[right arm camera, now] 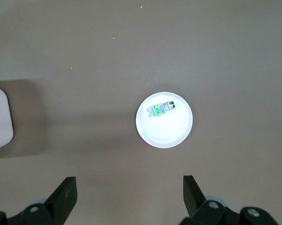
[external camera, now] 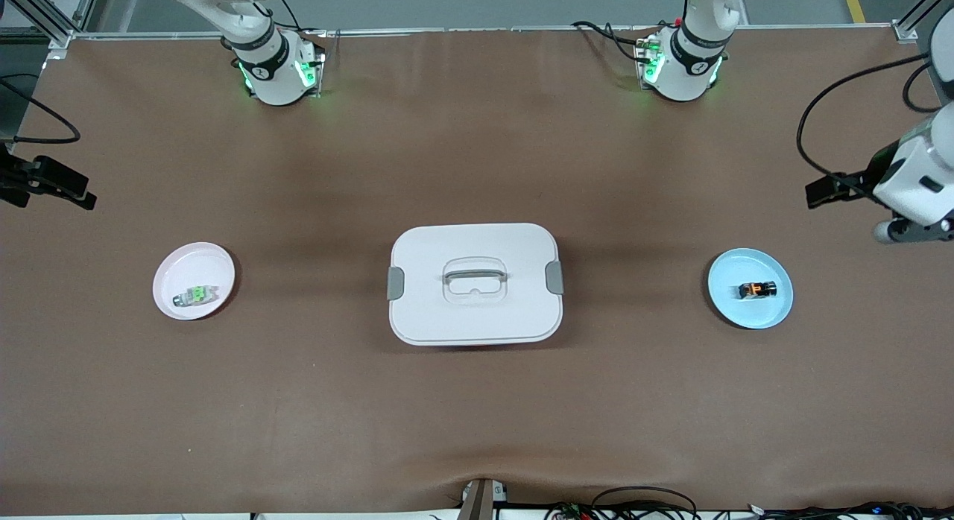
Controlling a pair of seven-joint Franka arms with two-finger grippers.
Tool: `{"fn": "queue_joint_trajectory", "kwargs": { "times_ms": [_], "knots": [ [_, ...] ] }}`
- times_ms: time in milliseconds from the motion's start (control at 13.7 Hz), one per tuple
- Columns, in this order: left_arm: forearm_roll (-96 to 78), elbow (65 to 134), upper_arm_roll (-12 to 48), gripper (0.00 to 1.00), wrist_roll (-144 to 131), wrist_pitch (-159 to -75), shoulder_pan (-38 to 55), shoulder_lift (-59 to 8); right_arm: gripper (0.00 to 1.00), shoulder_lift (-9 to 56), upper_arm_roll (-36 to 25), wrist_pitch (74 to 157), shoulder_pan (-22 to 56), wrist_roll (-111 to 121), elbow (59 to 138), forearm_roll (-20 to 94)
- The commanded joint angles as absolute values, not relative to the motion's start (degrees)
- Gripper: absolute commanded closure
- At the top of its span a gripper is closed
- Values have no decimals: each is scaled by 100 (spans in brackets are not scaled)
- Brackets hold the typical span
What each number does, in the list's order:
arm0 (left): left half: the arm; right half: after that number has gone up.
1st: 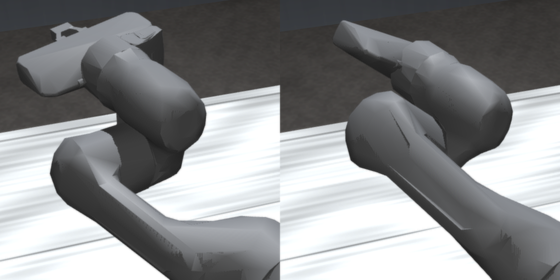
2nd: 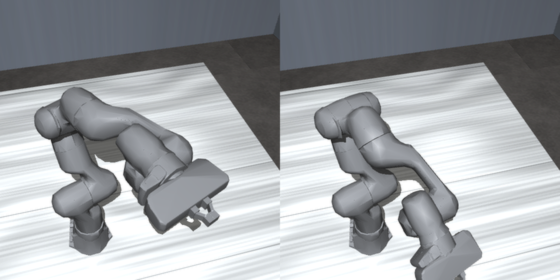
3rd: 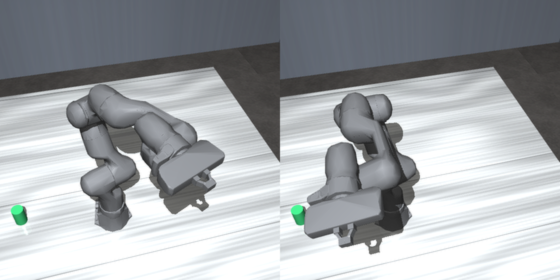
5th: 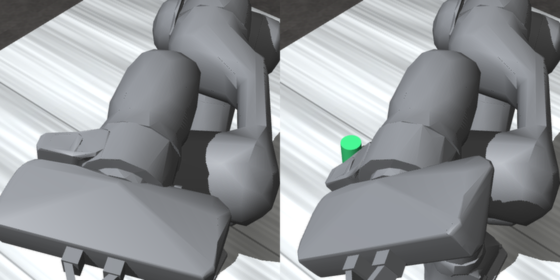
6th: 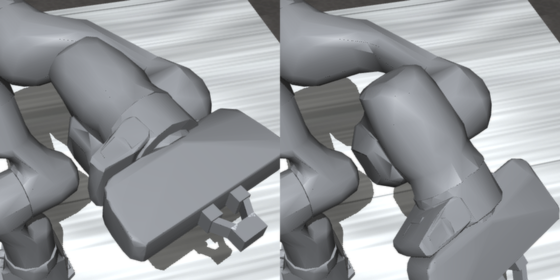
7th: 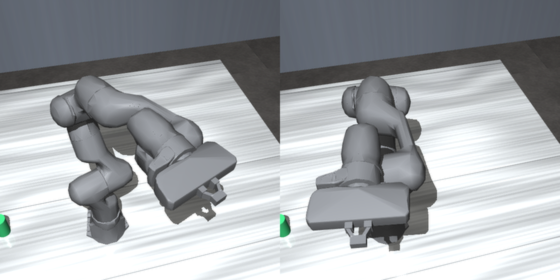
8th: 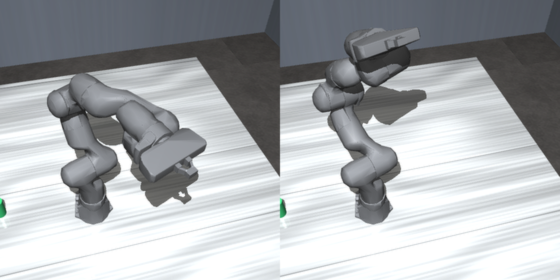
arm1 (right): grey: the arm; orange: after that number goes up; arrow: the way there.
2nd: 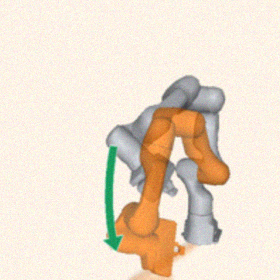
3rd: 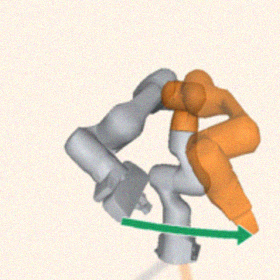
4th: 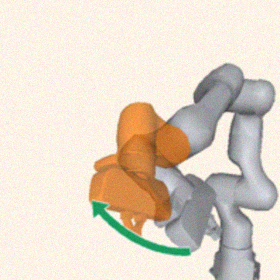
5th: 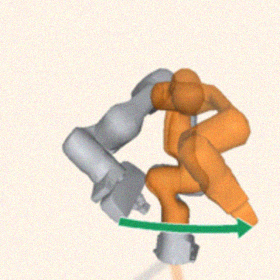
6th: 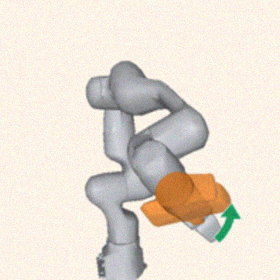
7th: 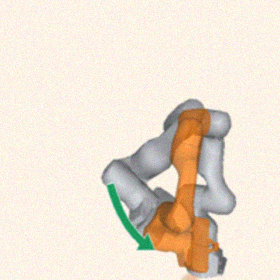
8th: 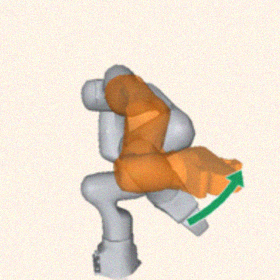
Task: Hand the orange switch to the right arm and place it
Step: 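Reach the left gripper down to the orange switch on the blue plate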
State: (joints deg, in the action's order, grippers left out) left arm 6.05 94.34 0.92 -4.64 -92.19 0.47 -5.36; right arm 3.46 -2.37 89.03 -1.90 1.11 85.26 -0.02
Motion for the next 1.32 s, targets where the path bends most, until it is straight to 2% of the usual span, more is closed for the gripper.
{"fn": "queue_joint_trajectory", "kwargs": {
  "times_ms": [0,293,659,879,1245],
  "knots": [
    [703,10131,97,0,-369,-10051,-97,-430,0,308,-255,8868,-158,167,8499,-26],
    [712,10976,97,0,-325,-11397,-176,-658,0,308,-255,8877,-158,167,8499,-26],
    [712,11135,105,0,-237,-12031,-324,-1282,0,308,-255,8877,-158,167,8499,-35],
    [712,11364,97,0,-229,-12759,-369,-1634,0,308,-255,8886,-158,167,8499,-35],
    [712,11364,88,0,-97,-13192,-439,-2126,0,308,-255,8868,-167,167,8499,-35]
  ]
}}
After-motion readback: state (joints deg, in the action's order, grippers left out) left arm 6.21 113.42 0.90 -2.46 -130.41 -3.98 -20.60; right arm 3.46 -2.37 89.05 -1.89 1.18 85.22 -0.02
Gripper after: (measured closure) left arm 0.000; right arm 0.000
